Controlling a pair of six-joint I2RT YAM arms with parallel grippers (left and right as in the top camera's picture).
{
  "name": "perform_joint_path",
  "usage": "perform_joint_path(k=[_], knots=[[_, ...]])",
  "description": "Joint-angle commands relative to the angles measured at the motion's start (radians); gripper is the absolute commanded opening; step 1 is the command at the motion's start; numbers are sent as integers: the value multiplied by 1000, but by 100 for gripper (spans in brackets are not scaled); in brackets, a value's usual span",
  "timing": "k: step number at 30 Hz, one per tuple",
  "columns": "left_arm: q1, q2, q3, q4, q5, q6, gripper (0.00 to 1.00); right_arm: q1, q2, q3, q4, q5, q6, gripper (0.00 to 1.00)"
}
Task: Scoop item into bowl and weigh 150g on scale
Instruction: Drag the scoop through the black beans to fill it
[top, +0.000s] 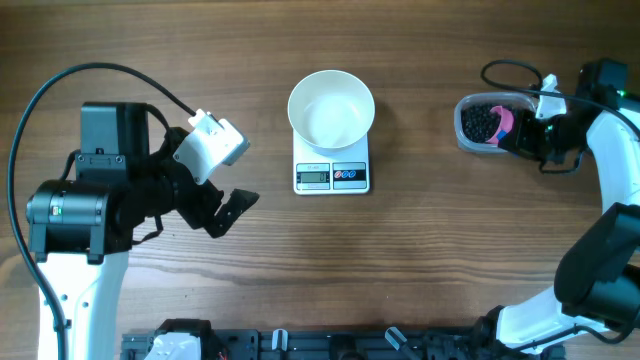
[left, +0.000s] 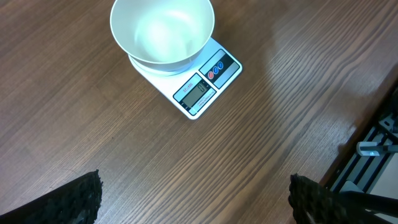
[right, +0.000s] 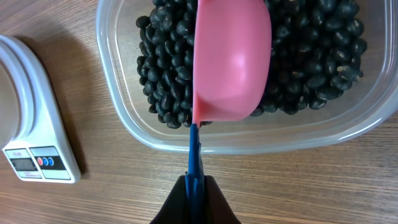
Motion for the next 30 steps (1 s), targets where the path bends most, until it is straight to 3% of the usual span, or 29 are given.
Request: perform_joint_path(k=[1, 13, 30], knots=[[6, 4, 19, -1, 8, 12, 100, -16, 39, -6, -27, -79, 11, 4], [6, 4, 19, -1, 8, 12, 100, -100, 40, -7, -7, -223, 13, 4], [6, 4, 19, -1, 8, 12, 100, -97, 87, -26, 6, -248, 29, 4]])
